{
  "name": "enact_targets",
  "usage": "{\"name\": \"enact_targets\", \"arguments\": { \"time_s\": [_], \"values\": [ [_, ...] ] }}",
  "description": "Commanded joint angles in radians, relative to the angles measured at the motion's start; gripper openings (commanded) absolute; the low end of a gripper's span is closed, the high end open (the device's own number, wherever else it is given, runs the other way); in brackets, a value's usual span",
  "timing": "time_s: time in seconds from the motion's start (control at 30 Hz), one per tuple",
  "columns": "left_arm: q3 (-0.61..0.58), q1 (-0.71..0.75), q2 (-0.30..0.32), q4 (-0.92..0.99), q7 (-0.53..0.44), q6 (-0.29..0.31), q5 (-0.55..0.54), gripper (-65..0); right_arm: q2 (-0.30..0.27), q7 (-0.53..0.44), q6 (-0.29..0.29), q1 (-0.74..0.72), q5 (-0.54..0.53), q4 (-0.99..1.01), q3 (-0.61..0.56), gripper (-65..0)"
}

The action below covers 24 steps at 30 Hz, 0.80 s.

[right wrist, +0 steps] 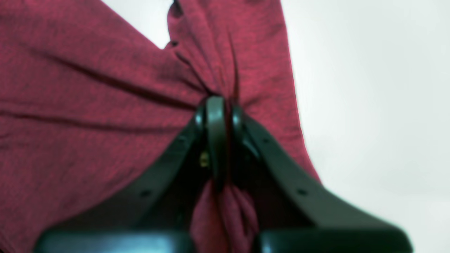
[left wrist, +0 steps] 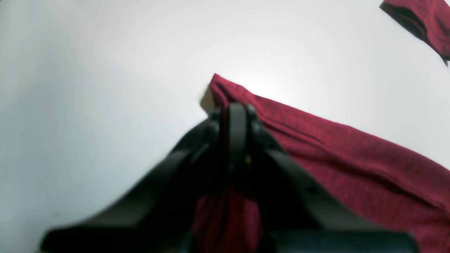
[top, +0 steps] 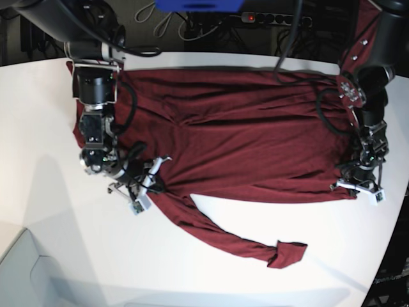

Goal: Layout the t-shirt on the table in an organized manner, then fold the t-shirt properly

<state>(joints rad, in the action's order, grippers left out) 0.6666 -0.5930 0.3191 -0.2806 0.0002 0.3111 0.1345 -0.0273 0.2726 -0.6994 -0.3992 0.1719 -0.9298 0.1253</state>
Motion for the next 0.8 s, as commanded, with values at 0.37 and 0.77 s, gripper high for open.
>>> {"name": "enact_targets", "arguments": {
  "time_s": [0.37, 0.77],
  "values": [
    [0.002, 0.021, -0.008, -0.234, 0.183, 0.003, 0.014, -64.6, -0.009, -0.022, 0.001, 0.196, -0.021, -0.429, 0.003, -65.0],
    [0.006, 0.107, -0.09, -0.576, 0.321, 0.115, 0.014, -64.6, -0.007, -0.023, 0.001, 0.331, -0.022, -0.662, 0.004, -65.0]
  ]
}}
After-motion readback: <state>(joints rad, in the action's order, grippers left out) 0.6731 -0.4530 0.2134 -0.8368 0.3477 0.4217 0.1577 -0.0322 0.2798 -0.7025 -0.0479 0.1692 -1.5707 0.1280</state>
